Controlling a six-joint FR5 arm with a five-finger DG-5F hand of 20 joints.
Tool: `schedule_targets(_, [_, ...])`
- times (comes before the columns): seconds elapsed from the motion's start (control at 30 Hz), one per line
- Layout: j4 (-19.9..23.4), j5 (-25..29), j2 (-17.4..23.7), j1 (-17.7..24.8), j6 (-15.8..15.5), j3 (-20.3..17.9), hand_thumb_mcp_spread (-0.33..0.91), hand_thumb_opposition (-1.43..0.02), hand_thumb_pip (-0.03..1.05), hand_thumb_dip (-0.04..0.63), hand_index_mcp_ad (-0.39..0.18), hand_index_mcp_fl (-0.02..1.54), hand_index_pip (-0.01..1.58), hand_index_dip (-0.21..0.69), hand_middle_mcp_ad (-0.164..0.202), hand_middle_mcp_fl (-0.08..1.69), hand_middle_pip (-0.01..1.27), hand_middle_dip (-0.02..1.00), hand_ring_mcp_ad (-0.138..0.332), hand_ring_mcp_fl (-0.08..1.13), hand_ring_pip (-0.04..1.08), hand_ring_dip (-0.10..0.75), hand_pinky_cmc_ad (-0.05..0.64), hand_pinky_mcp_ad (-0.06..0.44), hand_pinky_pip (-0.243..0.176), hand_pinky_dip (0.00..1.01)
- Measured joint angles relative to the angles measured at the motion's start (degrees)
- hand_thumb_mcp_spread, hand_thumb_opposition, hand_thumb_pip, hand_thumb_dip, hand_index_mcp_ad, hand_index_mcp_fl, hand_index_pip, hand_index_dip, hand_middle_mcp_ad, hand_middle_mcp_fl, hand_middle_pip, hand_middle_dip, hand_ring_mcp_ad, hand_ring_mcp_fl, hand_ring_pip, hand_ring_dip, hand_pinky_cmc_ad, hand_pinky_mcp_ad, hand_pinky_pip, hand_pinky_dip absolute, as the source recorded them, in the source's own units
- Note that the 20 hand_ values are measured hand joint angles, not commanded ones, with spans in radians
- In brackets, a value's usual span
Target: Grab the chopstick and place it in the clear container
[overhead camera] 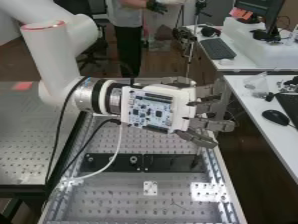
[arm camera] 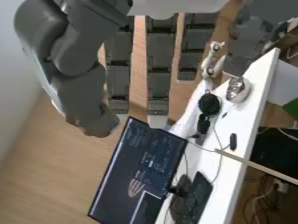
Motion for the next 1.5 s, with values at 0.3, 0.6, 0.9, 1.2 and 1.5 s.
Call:
schedule_targets(0.3, [-2.5,0.9,-6.1,-0.8,1.9,4.4,0.41,-0.84,0.67,0.370,-0.187,0.59,0.35,0.253,0.037,0.69,0.12,0.71,0.066,0.20,0.10,0.297,0.393,0.319,-0.059,0.18])
schedule_targets(0.6, [-2.9,1.1,-7.7,-1.8,2.9,5.1,0.42,-0.84,0.66,0.370,-0.188,0.60,0.34,0.260,0.037,0.69,0.12,0.71,0.066,0.20,0.10,0.291,0.396,0.319,-0.063,0.17])
schedule_targets(0.9, [-2.6,0.2,-8.6,-0.7,4.5,3.7,0.42,-0.84,0.66,0.370,-0.187,0.61,0.45,0.267,0.037,0.69,0.13,0.72,0.066,0.20,0.10,0.300,0.396,0.319,-0.061,0.17])
schedule_targets(1.2, [-2.9,-0.8,-9.3,0.2,4.3,3.8,0.44,-0.84,0.62,0.370,-0.194,0.62,0.46,0.267,0.035,0.68,0.13,0.72,0.066,0.20,0.10,0.300,0.384,0.319,-0.059,0.17])
schedule_targets(1.5, [-3.0,0.2,-10.2,0.7,4.5,4.3,0.49,-0.84,0.59,0.370,-0.197,0.62,0.42,0.267,0.037,0.70,0.13,0.72,0.066,0.23,0.10,0.330,0.379,0.319,-0.059,0.17])
